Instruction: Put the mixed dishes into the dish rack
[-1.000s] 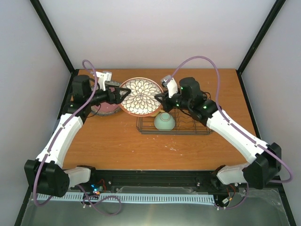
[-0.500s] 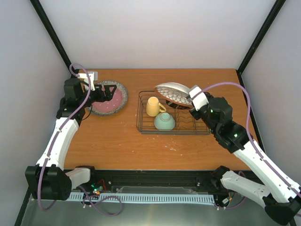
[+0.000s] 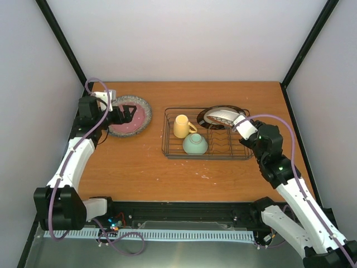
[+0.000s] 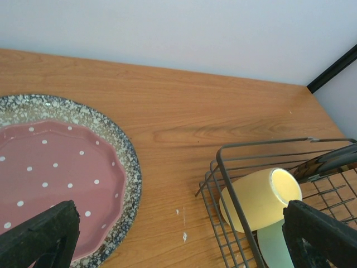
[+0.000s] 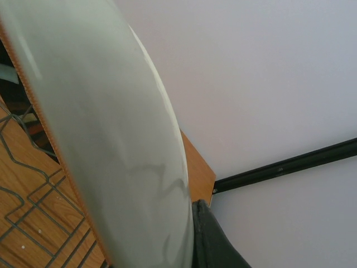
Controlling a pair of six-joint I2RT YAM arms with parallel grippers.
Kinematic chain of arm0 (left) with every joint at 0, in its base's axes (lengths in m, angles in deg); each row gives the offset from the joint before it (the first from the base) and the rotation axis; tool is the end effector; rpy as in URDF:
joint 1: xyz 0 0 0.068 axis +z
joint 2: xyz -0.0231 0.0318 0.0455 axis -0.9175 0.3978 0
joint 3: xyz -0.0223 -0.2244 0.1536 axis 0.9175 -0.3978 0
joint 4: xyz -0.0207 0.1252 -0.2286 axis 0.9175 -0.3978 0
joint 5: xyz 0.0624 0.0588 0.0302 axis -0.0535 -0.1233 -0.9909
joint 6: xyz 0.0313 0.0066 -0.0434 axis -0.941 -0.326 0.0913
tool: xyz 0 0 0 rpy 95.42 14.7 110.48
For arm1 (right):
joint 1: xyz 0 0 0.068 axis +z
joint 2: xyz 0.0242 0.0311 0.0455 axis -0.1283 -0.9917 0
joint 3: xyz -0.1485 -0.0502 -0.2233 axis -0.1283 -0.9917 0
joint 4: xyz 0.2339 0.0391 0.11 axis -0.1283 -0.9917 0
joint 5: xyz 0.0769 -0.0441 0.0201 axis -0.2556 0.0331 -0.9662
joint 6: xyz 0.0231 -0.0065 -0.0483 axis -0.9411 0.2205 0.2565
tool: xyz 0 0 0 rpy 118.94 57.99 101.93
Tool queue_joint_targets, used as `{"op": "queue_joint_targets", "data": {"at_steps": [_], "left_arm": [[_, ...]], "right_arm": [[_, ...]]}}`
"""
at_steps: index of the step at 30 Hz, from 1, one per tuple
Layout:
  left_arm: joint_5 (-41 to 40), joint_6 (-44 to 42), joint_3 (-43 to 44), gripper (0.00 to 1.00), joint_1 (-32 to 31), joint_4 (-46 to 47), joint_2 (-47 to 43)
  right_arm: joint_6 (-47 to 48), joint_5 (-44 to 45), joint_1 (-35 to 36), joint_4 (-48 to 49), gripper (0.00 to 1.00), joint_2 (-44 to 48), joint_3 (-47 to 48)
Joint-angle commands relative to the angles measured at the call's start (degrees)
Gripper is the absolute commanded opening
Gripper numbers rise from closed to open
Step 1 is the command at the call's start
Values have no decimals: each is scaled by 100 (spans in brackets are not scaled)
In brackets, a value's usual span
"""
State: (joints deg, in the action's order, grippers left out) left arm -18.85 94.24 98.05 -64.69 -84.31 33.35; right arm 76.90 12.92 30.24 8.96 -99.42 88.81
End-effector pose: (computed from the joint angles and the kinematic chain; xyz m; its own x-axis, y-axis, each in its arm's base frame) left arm 0.2712 -0.0081 0.3102 -0.5370 -0.2205 -0.8143 0.2766 0.8659 -0.4168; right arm 0.1604 0.0554 0.3246 -0.1165 -0.7983 -0.5909 -0.2515 0.5993 -0.7600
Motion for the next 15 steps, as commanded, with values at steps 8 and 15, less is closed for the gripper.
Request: {"op": "queue_joint_targets", "data": {"at_steps": [8,15], "left_arm": [[-12,-181,-143,100,57,260,175],[6,-194,-156,100,68,323,278]], "right_arm": [[194,-1441,-872,1424,3,-434,111],[316,-1855,-881,1363,3,-560,-1]]}}
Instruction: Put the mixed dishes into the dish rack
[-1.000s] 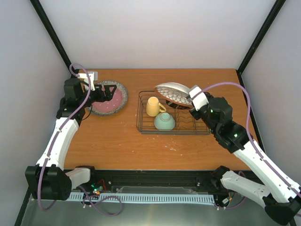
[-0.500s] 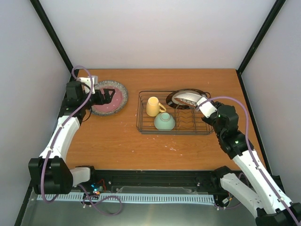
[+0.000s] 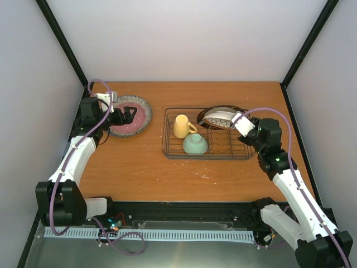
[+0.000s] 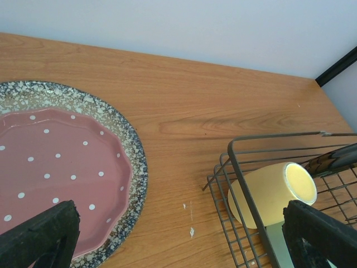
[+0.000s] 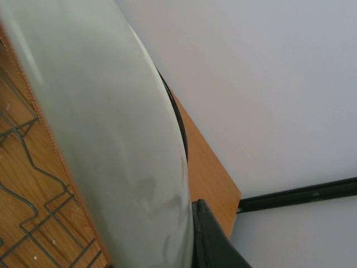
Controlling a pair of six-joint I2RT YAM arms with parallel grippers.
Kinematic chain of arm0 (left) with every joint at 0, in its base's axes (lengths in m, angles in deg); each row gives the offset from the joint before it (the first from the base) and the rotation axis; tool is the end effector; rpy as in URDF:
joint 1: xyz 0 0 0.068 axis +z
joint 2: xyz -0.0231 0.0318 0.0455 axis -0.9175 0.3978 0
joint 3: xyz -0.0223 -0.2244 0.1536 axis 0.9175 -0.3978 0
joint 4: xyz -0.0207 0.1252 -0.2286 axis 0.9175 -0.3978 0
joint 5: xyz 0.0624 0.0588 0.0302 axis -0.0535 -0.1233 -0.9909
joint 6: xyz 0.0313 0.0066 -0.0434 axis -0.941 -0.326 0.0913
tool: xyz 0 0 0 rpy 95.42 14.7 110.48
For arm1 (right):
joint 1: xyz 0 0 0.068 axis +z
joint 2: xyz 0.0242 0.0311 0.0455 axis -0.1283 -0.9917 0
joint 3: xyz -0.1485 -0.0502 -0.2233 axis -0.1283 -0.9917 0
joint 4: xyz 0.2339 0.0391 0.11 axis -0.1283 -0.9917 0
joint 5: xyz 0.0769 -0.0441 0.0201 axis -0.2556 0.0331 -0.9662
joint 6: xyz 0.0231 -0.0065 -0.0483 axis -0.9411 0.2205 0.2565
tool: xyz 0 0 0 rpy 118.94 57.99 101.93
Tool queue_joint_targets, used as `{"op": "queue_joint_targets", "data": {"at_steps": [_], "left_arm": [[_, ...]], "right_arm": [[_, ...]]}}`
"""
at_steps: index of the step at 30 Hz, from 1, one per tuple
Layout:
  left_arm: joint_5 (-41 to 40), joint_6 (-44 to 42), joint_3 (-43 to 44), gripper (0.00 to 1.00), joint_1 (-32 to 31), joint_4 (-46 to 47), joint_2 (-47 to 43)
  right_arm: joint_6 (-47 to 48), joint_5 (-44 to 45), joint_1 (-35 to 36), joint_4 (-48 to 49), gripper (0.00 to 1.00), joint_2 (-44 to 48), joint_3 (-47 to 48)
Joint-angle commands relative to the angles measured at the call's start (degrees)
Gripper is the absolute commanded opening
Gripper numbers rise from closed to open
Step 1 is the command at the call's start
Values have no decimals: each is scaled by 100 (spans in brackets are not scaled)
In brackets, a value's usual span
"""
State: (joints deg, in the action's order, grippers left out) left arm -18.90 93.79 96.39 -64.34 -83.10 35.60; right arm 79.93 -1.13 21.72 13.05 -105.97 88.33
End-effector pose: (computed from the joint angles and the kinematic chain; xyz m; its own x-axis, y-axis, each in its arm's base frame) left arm 0.2780 -0.0061 0.2922 -0.5712 -0.2185 -0.7912 0.2552 0.8689 -0.4241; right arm 0.1914 0.0461 0.3098 -0.0752 -0.8046 -0.5890 -0.3605 0.5726 -0.7363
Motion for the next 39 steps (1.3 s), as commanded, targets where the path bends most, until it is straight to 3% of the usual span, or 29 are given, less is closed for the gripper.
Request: {"op": "queue_joint_targets", "data": {"at_steps": [1,18,26,39], "left_arm": [[11,-149,1,100,33,215,59],[-150,-290,-42,100,42,232,11],[-168,-290,-64,100,44,241,54],[-139,-221,-10,100,49,245,98]], "right_arm": [[38,-501,-24,973,3,65,3],[584,-1139,-439,1356,3,-1040,53],[668,-1237,-459,1087,3,-1441,237],[299,-1659,-486,1700,3,-721,294]]}}
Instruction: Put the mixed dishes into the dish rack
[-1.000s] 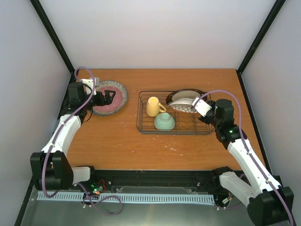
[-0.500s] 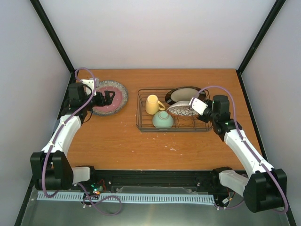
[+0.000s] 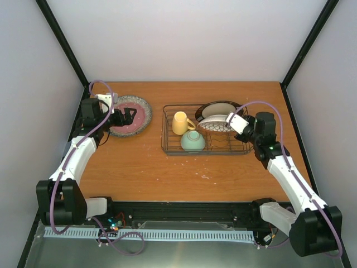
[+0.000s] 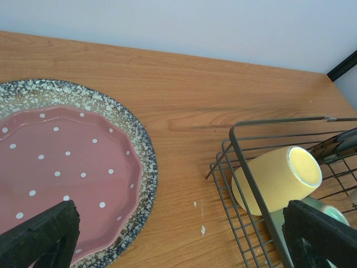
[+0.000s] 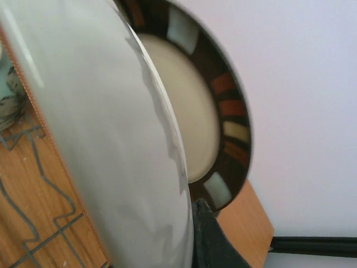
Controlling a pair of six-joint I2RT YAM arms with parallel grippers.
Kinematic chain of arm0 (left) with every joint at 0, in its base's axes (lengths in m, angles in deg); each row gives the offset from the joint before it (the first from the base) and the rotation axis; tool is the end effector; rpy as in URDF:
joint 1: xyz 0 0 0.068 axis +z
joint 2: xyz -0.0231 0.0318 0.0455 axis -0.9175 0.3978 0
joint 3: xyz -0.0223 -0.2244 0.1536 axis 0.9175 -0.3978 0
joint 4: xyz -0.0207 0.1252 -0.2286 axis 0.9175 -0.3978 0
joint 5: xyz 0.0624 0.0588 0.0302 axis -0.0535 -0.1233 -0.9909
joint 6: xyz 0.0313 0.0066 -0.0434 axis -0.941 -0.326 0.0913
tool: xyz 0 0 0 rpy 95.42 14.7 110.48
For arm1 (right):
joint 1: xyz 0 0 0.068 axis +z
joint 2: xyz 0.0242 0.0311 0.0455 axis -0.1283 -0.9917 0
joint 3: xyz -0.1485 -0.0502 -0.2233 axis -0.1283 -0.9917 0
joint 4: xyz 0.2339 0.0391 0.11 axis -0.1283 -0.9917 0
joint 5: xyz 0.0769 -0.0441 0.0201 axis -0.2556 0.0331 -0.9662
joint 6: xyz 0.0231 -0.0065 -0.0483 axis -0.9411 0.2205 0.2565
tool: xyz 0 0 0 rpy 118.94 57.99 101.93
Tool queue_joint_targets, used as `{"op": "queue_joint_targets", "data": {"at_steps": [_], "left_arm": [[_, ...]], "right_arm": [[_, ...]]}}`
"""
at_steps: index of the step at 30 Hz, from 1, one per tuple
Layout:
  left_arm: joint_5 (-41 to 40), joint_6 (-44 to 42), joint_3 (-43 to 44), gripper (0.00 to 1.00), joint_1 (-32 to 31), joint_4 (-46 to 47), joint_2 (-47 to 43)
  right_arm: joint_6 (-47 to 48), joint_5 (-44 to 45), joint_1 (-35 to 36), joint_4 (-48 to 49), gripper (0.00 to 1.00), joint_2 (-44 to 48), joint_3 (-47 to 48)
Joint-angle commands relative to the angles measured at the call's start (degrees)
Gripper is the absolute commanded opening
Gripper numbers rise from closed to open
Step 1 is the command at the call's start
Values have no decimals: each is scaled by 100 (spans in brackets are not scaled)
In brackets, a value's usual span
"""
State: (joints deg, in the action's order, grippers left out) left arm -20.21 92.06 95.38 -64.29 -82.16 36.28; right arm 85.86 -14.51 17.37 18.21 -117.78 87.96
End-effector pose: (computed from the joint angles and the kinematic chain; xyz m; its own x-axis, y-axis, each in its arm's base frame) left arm 0.2799 -0.0051 0.2844 -0.5701 -0.1950 -0.7981 0.2488 0.8849 -0.3939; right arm 0.2327 0.0466 0.2760 0.0060 -0.8275 -0.5614 -0.5369 0.4710 -0.6999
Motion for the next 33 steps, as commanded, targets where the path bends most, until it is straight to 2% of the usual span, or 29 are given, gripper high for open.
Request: {"op": "queue_joint_targets", "data": {"at_steps": [1,7,15,29,33], "left_arm": [[-6,-42,91,100,44,147,30],[-15,-24,87,100,46,147,30],[-133,-88,97,100,46,316,65],[-137,-121,163,100,46,314,204],[-106,-112,172,100,46,309,242]], "right_arm": [[-290,-324,-51,1203,3,503,341],[40,-245,-51,1438,3,444,263],[395,-210,-80,1926,3,-173,180],[453,-208,-125,1595,3,-749,204],[378,-159,-130,1496,13,-802,154]]}}
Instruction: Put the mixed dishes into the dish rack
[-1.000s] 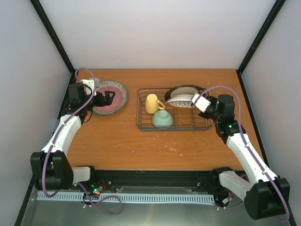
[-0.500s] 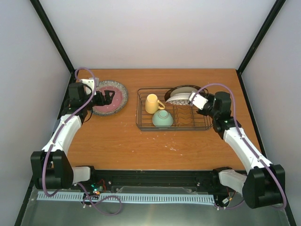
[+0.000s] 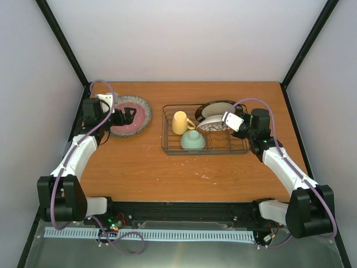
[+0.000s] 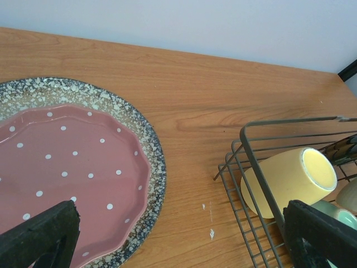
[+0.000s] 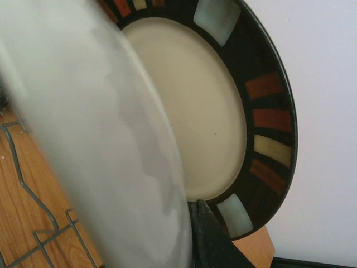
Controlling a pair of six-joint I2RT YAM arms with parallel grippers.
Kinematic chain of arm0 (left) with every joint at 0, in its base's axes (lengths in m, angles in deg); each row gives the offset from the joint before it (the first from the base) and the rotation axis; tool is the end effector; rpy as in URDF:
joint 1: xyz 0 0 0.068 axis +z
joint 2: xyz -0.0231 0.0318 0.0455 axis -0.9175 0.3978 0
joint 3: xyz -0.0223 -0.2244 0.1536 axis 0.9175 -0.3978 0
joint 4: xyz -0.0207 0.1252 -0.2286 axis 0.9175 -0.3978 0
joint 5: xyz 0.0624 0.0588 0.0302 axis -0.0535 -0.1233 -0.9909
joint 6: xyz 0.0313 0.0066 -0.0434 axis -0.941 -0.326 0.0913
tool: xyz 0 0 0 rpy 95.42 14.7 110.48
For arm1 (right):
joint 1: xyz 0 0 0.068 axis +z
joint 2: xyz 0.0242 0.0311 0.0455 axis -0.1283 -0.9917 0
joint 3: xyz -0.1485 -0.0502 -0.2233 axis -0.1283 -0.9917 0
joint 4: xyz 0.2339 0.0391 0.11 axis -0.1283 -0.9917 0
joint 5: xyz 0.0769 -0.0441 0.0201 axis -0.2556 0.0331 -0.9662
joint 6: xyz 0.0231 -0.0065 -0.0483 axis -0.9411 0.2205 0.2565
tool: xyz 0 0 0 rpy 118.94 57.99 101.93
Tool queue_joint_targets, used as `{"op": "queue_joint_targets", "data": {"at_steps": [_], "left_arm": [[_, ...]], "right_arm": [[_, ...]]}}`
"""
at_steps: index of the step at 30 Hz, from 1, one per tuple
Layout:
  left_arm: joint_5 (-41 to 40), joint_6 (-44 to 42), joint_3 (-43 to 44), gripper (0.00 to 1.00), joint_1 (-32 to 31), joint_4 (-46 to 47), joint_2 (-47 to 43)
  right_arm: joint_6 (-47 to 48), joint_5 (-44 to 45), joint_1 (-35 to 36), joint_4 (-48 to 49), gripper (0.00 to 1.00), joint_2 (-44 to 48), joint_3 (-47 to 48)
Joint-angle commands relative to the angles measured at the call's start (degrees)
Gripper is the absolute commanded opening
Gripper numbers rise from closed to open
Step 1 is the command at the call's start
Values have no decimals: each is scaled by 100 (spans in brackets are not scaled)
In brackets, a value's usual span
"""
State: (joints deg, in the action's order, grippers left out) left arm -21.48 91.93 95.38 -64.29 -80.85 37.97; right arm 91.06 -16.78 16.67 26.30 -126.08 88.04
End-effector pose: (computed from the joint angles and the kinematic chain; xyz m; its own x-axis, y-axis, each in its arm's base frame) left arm 0.2864 -0.0041 0.2785 -0.5715 -0.1949 -0.7971 0.2304 0.8942 -0.3838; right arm 0.2617 0.0498 0.2567 0.0720 -0.8567 -0.5107 -0.5472 0.3942 -0.7384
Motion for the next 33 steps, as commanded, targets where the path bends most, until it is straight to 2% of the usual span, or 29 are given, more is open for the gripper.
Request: {"op": "queue_joint_targets", "data": {"at_steps": [1,6,12,16,23,28,31,32,33], "left_arm": [[23,-97,182,100,46,170,81],[-25,-124,194,100,46,140,56],[-32,-134,212,100,47,138,74],[1,-116,226,100,46,147,112],[45,-109,262,100,46,133,164],[182,-41,281,100,46,104,298],[289,44,314,100,55,104,442],[324,73,331,100,55,104,490],[378,95,341,100,67,104,531]], "right_arm": [[-149,62,-60,674,15,-4,132],[-230,40,-60,567,20,-160,204],[-310,16,-60,389,36,-281,360],[-334,113,-60,324,37,-260,375],[-429,360,-59,356,49,21,290],[-669,250,-60,489,60,293,219],[-865,138,-60,638,73,445,169],[-922,106,-60,667,82,495,171],[-956,83,-60,693,83,533,165]]}}
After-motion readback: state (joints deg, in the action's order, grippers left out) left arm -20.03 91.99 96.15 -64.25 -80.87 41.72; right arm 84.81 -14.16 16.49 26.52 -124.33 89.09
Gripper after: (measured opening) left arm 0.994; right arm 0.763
